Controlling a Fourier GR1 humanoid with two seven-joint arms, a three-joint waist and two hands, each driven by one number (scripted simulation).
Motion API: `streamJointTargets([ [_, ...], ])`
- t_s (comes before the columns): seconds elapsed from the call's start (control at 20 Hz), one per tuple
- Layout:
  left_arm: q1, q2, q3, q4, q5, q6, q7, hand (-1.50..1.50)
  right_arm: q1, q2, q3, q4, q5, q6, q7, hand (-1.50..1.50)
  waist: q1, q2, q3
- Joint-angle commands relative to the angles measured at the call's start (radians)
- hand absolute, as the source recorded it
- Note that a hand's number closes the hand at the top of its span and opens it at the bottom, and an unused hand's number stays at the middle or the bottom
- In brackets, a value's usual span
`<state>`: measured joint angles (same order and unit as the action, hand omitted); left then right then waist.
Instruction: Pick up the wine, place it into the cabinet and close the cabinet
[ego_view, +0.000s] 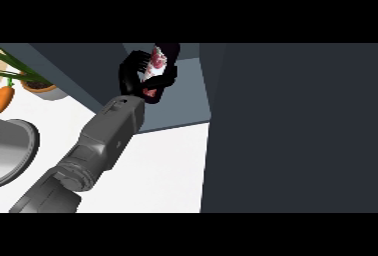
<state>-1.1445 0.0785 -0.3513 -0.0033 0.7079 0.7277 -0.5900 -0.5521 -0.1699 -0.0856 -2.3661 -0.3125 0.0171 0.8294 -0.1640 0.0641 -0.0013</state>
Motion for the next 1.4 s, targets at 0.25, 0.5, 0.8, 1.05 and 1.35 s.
streamJointTargets([
  [0.25,0.022,0.036,-0.051,0.003,-0.056,0.075,0.062,1.50,-0.016,-0.001,0.008,-0.016,-0.024,0.004,0.008,-1.50,-0.010,0.007,-0.001],
  [0.5,0.046,0.039,-0.055,0.002,-0.064,-0.007,0.058,-1.50,-0.018,-0.001,-0.002,-0.015,-0.026,0.014,-0.012,-1.50,-0.012,0.014,-0.002],
  [0.8,0.052,0.059,-0.041,0.002,-0.051,-0.035,0.073,-1.50,-0.005,0.005,0.015,-0.023,-0.011,0.008,-0.006,-1.50,-0.003,0.009,-0.003],
  [1.05,0.044,0.085,-0.042,0.002,-0.055,-0.063,0.060,-1.50,-0.003,-0.001,0.022,-0.038,-0.017,0.014,0.004,-1.50,-0.006,0.006,-0.003],
  [1.35,0.027,0.107,-0.087,-0.006,-0.101,-0.191,0.049,-1.50,-0.008,0.011,0.013,-0.016,-0.015,0.003,-0.012,-1.50,0.032,-0.009,-0.002],
])
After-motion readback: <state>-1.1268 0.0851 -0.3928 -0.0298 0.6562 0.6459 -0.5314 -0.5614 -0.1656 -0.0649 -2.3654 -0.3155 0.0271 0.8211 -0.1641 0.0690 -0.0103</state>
